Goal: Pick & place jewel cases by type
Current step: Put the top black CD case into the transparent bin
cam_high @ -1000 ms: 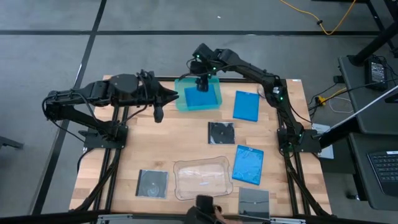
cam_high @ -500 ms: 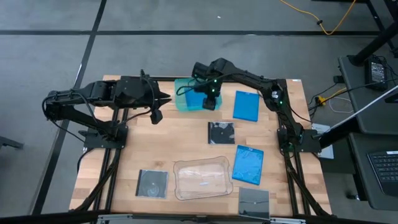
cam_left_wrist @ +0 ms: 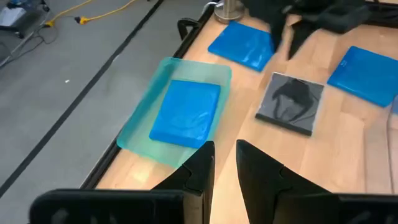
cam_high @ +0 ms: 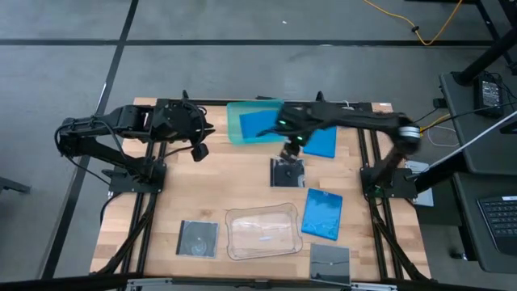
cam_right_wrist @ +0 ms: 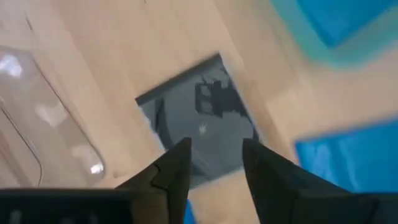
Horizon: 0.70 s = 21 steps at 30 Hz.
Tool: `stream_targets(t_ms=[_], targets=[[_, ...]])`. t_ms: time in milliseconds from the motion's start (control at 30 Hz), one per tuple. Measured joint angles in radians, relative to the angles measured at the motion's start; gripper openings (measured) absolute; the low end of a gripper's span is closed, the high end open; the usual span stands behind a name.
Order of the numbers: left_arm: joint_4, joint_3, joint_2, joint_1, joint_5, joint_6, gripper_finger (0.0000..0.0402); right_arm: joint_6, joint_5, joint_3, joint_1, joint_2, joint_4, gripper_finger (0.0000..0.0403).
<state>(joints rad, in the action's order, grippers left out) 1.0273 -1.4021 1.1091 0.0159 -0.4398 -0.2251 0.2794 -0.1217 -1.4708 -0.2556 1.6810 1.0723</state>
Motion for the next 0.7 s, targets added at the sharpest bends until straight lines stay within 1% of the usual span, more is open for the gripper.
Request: stream_targets(t_ms=[167, 300, 367, 433, 467, 600, 700], targets=[[-0.023, 0.022, 0.000, 0.030, -0.020, -0.001, 0.0061, 0.215, 0.051, 0.319, 0.026, -0.246, -0.117, 0.0119], [-0.070, 0.085, 0.002, 0.061, -0.014, -0.033, 0.0061, 0.314, 0.056, 0.519, 0.028, -0.362, -0.185, 0.0077], [-0.112, 0.125, 0.006, 0.075, 0.004, -0.049, 0.0061, 0.337, 0.042, 0.592, 0.028, -0.389, -0.224, 0.0049], [-0.158, 0.168, 0.006, 0.089, 0.050, -0.058, 0.0061, 0.345, 0.033, 0.647, 0.028, -0.396, -0.264, 0.0018], [-0.191, 0.188, 0.006, 0.097, 0.073, -0.065, 0.0061, 0.342, 0.028, 0.670, 0.028, -0.396, -0.283, 0.0010], [-0.284, 0.262, 0.006, 0.129, 0.144, -0.109, 0.0061, 0.336, 0.016, 0.745, 0.028, -0.387, -0.393, 0.0012], [-0.322, 0.307, 0.006, 0.147, 0.157, -0.145, 0.0061, 0.317, -0.002, 0.786, 0.028, -0.369, -0.484, 0.0007]])
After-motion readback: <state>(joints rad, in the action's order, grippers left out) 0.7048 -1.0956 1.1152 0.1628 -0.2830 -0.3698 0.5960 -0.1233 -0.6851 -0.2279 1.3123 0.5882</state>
